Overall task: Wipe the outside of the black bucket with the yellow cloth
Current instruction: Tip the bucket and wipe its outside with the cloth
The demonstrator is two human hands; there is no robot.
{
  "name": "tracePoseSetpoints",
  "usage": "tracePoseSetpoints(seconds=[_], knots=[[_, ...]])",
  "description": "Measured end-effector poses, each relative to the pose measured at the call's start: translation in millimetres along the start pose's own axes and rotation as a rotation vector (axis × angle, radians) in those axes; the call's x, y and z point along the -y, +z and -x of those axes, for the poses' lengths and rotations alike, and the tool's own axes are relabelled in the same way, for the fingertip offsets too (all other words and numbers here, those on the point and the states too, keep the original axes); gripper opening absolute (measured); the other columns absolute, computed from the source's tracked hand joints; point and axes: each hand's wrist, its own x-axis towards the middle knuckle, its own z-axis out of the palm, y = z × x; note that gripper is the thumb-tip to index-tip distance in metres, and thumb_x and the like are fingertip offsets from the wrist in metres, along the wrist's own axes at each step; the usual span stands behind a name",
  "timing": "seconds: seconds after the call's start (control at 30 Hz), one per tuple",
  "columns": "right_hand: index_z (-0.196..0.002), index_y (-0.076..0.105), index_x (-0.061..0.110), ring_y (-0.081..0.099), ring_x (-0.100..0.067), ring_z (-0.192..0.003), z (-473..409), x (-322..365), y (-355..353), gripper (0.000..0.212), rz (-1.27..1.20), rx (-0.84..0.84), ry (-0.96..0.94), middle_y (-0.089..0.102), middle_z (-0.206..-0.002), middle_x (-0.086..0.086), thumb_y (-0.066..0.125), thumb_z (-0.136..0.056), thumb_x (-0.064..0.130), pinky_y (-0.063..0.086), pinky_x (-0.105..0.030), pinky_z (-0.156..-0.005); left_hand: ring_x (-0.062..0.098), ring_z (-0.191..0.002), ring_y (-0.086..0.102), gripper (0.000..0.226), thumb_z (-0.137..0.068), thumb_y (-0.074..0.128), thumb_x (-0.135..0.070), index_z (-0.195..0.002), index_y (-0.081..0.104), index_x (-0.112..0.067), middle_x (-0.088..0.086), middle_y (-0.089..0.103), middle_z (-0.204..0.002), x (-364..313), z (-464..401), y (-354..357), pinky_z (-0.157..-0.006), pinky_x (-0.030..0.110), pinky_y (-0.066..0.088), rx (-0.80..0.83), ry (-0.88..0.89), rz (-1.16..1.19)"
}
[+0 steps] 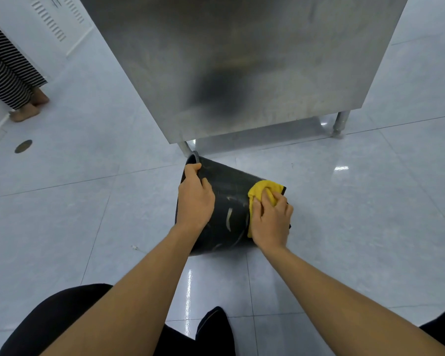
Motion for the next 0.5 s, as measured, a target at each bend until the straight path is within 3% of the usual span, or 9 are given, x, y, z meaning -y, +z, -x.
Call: tracePoseSetpoints(seconds=[0.1,0.17,0.23,0.33,0.5], knots=[[-0.131,0.058,0.023,0.040,-0.031,-0.122,-0.4,13.8,-2.9,0.039,0.007,0.003,-0.009,0.044,-0.145,-0.007,0.039,-0.103,0.041,0.043,-0.044,-0.098,0.013,-0.109,0.060,0.050,-0.103,0.047,-0.013,-0.151,0.035,-0.017,0.006,0.054,-0.143,-0.5,2.4,-2.3,-0.097,0.025,0.044,0.007,0.028,-0.033],[-0.125,0.061,0.022,0.043,-0.030,-0.114,4.3,33.4,-4.2,0.037,-0.029,-0.011,-0.129,0.049,-0.140,-0.007,0.040,-0.101,0.041,0.045,-0.044,-0.095,0.003,-0.099,0.052,0.049,-0.104,0.043,-0.011,-0.152,0.036,-0.016,0.005,0.054,-0.142,0.0,1.7,-3.6,-0.087,0.010,0.034,0.008,0.045,-0.032],[-0.125,0.062,0.021,0.045,-0.028,-0.108,12.8,58.8,-1.6,0.038,-0.088,-0.030,-0.286,0.053,-0.134,-0.006,0.041,-0.099,0.040,0.046,-0.043,-0.091,0.002,-0.103,0.050,0.047,-0.105,0.041,-0.011,-0.151,0.038,-0.015,0.005,0.055,-0.142,0.6,1.1,-3.2,-0.086,0.006,0.031,0.008,0.069,-0.004],[-0.137,0.056,0.021,0.046,-0.024,-0.111,18.8,80.1,3.2,0.042,-0.139,-0.019,-0.410,0.052,-0.136,-0.003,0.042,-0.101,0.038,0.046,-0.034,-0.093,0.019,-0.120,0.056,0.044,-0.105,0.041,-0.015,-0.148,0.039,-0.016,0.006,0.058,-0.137,2.8,-1.2,-0.6,-0.100,0.025,0.043,0.037,0.075,0.057],[-0.133,0.060,0.021,0.045,-0.028,-0.111,3.2,47.3,3.2,0.047,-0.017,-0.044,-0.358,0.051,-0.139,-0.007,0.035,-0.102,0.045,0.045,-0.040,-0.095,0.021,-0.094,0.060,0.024,-0.105,0.040,-0.016,-0.128,0.041,-0.011,0.011,0.065,-0.114,7.9,-8.4,2.8,-0.074,0.025,0.045,0.030,0.052,0.057]])
